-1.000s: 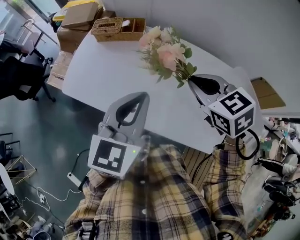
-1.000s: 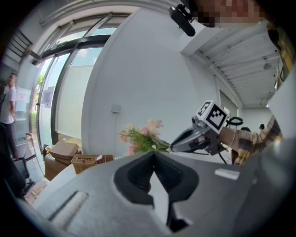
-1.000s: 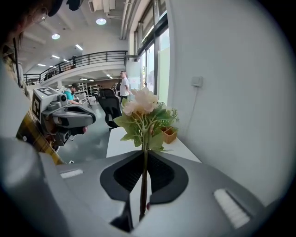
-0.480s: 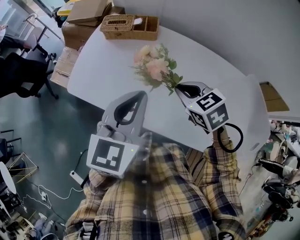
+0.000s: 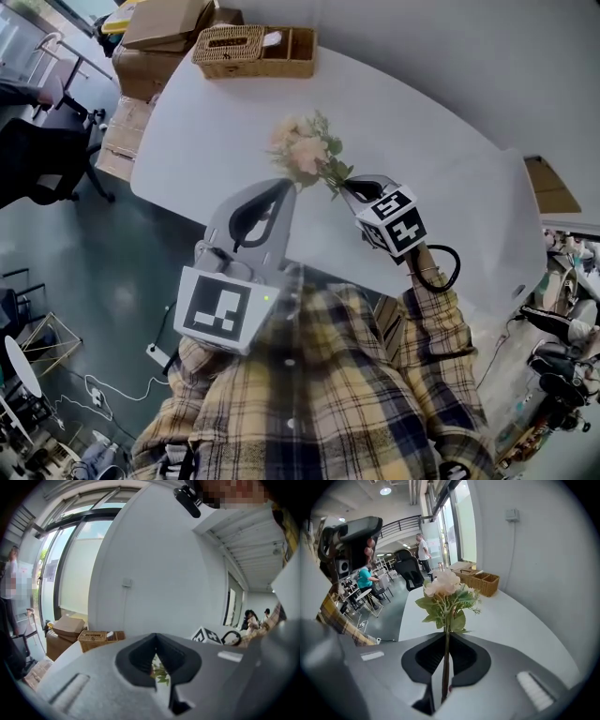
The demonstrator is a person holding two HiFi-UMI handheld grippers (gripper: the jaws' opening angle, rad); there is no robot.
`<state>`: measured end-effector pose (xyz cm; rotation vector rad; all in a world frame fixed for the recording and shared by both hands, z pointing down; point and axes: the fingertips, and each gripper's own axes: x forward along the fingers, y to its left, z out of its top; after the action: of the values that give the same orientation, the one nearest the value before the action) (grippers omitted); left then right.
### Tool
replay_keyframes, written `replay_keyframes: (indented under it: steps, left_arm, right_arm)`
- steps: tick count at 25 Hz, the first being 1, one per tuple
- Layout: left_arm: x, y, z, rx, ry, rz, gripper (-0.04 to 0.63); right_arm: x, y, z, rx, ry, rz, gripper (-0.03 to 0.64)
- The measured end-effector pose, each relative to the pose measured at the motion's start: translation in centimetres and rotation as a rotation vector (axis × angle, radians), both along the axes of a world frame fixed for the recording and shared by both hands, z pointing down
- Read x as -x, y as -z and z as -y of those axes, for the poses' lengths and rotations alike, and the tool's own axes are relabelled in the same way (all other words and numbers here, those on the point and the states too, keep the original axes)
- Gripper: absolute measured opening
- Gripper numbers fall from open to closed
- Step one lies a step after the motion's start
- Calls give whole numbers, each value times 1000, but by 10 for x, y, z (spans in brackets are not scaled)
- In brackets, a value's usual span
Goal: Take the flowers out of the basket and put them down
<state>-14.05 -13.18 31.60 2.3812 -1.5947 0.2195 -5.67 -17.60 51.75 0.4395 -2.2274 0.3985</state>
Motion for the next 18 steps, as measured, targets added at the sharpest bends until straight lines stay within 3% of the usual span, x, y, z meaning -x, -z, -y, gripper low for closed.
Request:
replay_keyframes:
  steps: [8, 18]
  left_arm:
    - [9, -12, 14, 16, -3, -15, 2]
    - [14, -27, 26, 39, -6, -19, 2]
  right_arm:
    - [-4, -64, -4, 89, -13, -49, 29]
    - [-2, -107, -9, 176, -17, -87, 43]
